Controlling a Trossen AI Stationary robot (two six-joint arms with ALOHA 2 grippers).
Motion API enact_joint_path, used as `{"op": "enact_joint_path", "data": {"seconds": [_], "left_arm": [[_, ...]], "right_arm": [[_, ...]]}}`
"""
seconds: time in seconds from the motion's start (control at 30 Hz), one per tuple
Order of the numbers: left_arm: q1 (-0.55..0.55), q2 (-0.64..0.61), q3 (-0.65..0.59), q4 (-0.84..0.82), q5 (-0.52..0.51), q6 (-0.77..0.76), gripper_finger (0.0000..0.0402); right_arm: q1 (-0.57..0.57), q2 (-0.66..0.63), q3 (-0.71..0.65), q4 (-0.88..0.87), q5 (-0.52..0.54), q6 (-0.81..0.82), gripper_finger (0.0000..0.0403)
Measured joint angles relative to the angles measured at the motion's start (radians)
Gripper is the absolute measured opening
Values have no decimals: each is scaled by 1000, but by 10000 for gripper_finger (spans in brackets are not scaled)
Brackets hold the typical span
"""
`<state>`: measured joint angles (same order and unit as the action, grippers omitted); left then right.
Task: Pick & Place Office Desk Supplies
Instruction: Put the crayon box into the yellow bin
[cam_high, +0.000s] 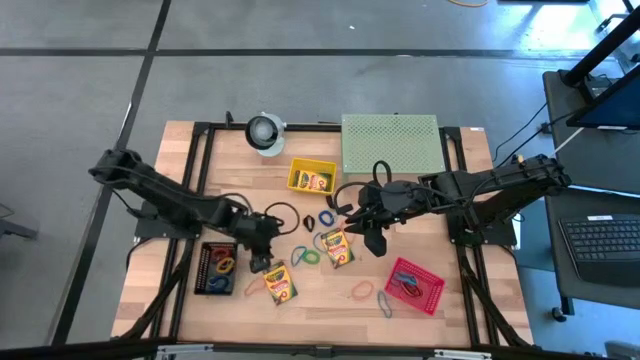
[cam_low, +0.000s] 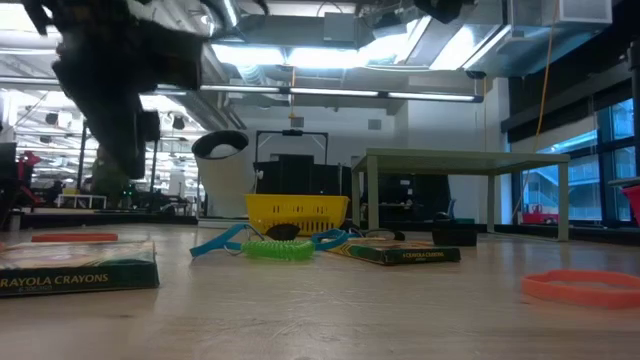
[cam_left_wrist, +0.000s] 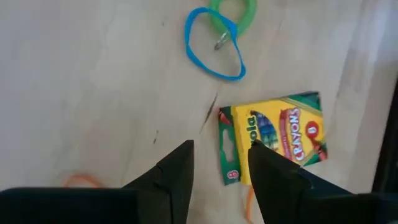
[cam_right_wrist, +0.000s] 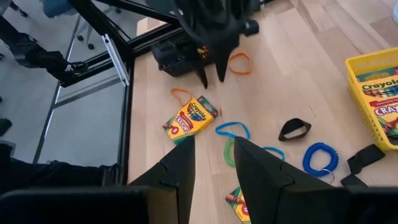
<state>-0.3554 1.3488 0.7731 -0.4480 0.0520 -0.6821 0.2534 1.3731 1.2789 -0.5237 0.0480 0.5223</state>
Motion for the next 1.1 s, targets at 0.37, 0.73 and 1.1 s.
{"op": "enact_joint_path", "data": {"seconds": [0.37,0.73,1.1], "left_arm": [[34,163,0,110,207,193,143],[65,257,0,163,273,267,143],[98,286,0,193,355,295,141]], "right_arm": [[1,0,0,0,-3,20,112],[33,0,0,0,-2,20,112],[62,0,0,0,11,34,112]]}}
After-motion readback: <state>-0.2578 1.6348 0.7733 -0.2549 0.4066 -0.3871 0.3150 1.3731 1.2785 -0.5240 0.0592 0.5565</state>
